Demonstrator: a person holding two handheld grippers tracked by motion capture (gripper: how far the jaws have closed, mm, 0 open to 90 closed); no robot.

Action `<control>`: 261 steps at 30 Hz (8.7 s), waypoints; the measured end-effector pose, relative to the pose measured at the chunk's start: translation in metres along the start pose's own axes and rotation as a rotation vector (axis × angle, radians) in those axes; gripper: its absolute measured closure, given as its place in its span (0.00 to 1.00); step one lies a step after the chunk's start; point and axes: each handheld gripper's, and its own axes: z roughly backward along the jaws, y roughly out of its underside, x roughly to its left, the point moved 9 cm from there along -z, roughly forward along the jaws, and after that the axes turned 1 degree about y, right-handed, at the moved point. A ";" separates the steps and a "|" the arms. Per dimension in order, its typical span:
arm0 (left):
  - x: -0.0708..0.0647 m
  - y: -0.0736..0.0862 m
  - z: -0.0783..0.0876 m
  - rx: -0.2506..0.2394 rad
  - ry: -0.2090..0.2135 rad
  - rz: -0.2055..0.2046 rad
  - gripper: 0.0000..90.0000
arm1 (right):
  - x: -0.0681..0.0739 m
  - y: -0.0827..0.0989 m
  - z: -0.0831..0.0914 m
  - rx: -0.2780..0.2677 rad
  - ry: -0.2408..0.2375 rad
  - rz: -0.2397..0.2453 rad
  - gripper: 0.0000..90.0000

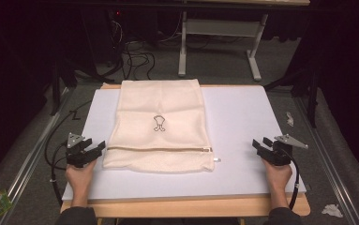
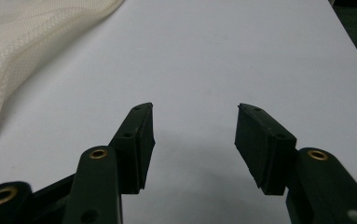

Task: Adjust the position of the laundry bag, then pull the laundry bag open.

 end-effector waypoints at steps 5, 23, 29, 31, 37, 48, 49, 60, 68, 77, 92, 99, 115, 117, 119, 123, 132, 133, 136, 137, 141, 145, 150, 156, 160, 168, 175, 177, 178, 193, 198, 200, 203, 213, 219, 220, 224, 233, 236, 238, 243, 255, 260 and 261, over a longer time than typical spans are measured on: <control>0.000 0.000 0.000 0.000 0.003 -0.003 0.44 | 0.000 0.000 0.000 0.000 -0.001 -0.001 0.53; -0.001 -0.001 -0.001 0.015 0.019 -0.006 0.41 | -0.001 -0.001 -0.001 0.014 0.021 -0.001 0.55; -0.006 -0.002 -0.001 0.019 0.035 -0.010 0.40 | 0.000 -0.001 -0.001 0.017 0.019 -0.013 0.56; -0.010 -0.002 -0.001 0.021 0.046 -0.012 0.40 | 0.002 0.000 -0.002 0.033 0.004 -0.017 0.56; -0.019 -0.007 -0.001 0.031 0.071 -0.018 0.38 | 0.011 -0.005 0.001 0.038 -0.021 0.006 0.55; -0.034 -0.014 -0.005 0.076 0.094 -0.035 0.37 | 0.033 -0.006 -0.002 0.078 -0.083 0.032 0.57; -0.035 -0.015 -0.006 0.079 0.097 -0.035 0.37 | 0.033 -0.006 -0.002 0.078 -0.083 0.032 0.57; -0.043 -0.018 -0.010 0.102 0.093 -0.041 0.36 | 0.054 -0.013 -0.008 0.108 -0.137 0.042 0.57; -0.047 -0.022 -0.011 0.117 0.090 -0.055 0.35 | 0.077 -0.021 -0.017 0.142 -0.169 0.068 0.58; -0.048 -0.026 -0.016 0.138 0.080 -0.051 0.36 | 0.107 -0.031 -0.029 0.200 -0.224 0.093 0.60; -0.045 -0.022 -0.033 0.192 0.041 -0.017 0.38 | 0.150 -0.029 -0.062 0.331 -0.308 0.091 0.58; -0.040 -0.019 -0.042 0.227 0.014 0.001 0.39 | 0.166 -0.026 -0.072 0.373 -0.317 0.105 0.55; -0.040 -0.017 -0.051 0.257 0.015 0.006 0.61 | 0.173 -0.016 -0.087 0.445 -0.295 0.122 0.70; -0.041 -0.017 -0.050 0.258 0.018 -0.005 0.67 | 0.173 -0.015 -0.087 0.451 -0.301 0.128 0.76; -0.042 -0.017 -0.050 0.257 0.020 -0.007 0.74 | 0.174 -0.015 -0.087 0.453 -0.305 0.138 0.85; -0.042 -0.020 -0.049 0.250 0.021 -0.025 0.91 | 0.174 -0.016 -0.086 0.446 -0.308 0.178 0.96; -0.047 -0.025 -0.046 0.225 0.063 -0.006 0.97 | 0.171 -0.025 -0.079 0.394 -0.326 0.191 0.99; -0.048 -0.025 -0.046 0.224 0.068 -0.005 0.97 | 0.169 -0.025 -0.079 0.391 -0.327 0.189 0.99; -0.051 -0.026 -0.045 0.215 0.079 0.002 0.97 | 0.167 -0.026 -0.077 0.383 -0.330 0.185 0.99; -0.052 -0.026 -0.045 0.214 0.086 0.002 0.97 | 0.166 -0.026 -0.077 0.380 -0.329 0.185 0.99; -0.060 -0.031 -0.045 0.200 0.094 -0.026 0.97 | 0.161 -0.030 -0.072 0.368 -0.322 0.193 0.99; -0.070 -0.036 -0.044 0.179 0.118 -0.035 0.97 | 0.153 -0.032 -0.067 0.355 -0.310 0.188 0.99; -0.079 -0.036 -0.044 0.164 0.146 -0.032 0.97 | 0.143 -0.032 -0.059 0.342 -0.308 0.184 0.99; -0.092 -0.041 -0.044 0.153 0.160 -0.049 0.97 | 0.132 -0.031 -0.053 0.334 -0.298 0.177 0.99; -0.098 -0.042 -0.046 0.142 0.180 -0.043 0.97 | 0.125 -0.032 -0.047 0.320 -0.291 0.166 0.99; -0.113 -0.046 -0.047 0.128 0.202 -0.065 0.97 | 0.113 -0.033 -0.038 0.307 -0.282 0.165 0.99; -0.129 -0.045 -0.049 0.133 0.219 -0.086 0.97 | 0.098 -0.030 -0.029 0.299 -0.266 0.147 0.99; -0.133 -0.044 -0.050 0.134 0.226 -0.091 0.97 | 0.093 -0.030 -0.026 0.295 -0.264 0.140 0.99; -0.134 -0.044 -0.050 0.134 0.227 -0.095 0.97 | 0.092 -0.029 -0.025 0.296 -0.263 0.139 0.99; -0.151 -0.036 -0.053 0.147 0.221 -0.159 0.96 | 0.076 -0.023 -0.016 0.290 -0.239 0.126 0.98; -0.151 -0.035 -0.053 0.148 0.215 -0.164 0.94 | 0.074 -0.019 -0.019 0.288 -0.237 0.117 0.97; -0.150 -0.034 -0.053 0.144 0.210 -0.175 0.93 | 0.075 -0.018 -0.019 0.285 -0.231 0.119 0.97; -0.150 -0.032 -0.055 0.134 0.202 -0.186 0.91 | 0.074 -0.016 -0.019 0.272 -0.223 0.120 0.96; -0.145 -0.031 -0.048 0.073 0.183 -0.198 0.66 | 0.072 -0.013 -0.023 0.242 -0.211 0.089 0.74; -0.154 -0.032 -0.035 0.022 0.198 -0.221 0.56 | 0.069 -0.013 -0.020 0.213 -0.188 0.077 0.57; -0.156 -0.031 -0.033 0.017 0.201 -0.223 0.55 | 0.069 -0.013 -0.019 0.212 -0.187 0.073 0.57; -0.166 -0.025 -0.028 0.011 0.223 -0.225 0.54 | 0.067 -0.013 -0.019 0.197 -0.158 0.083 0.52; -0.184 -0.004 -0.031 0.036 0.250 -0.252 0.52 | 0.071 -0.011 -0.022 0.228 -0.167 0.077 0.47; -0.188 -0.001 -0.033 0.043 0.262 -0.244 0.52 | 0.073 -0.008 -0.025 0.269 -0.188 0.053 0.48; -0.189 0.003 -0.036 0.056 0.263 -0.247 0.51 | 0.075 -0.007 -0.027 0.288 -0.197 0.046 0.48; -0.189 0.005 -0.039 0.077 0.255 -0.246 0.51 | 0.080 -0.002 -0.030 0.342 -0.210 0.037 0.47; -0.191 0.010 -0.046 0.142 0.230 -0.264 0.53 | 0.088 0.006 -0.030 0.412 -0.230 0.038 0.50; -0.191 0.011 -0.047 0.150 0.219 -0.271 0.53 | 0.086 0.008 -0.026 0.431 -0.232 0.070 0.57; -0.191 0.011 -0.048 0.150 0.215 -0.275 0.53 | 0.086 0.008 -0.026 0.433 -0.224 0.082 0.58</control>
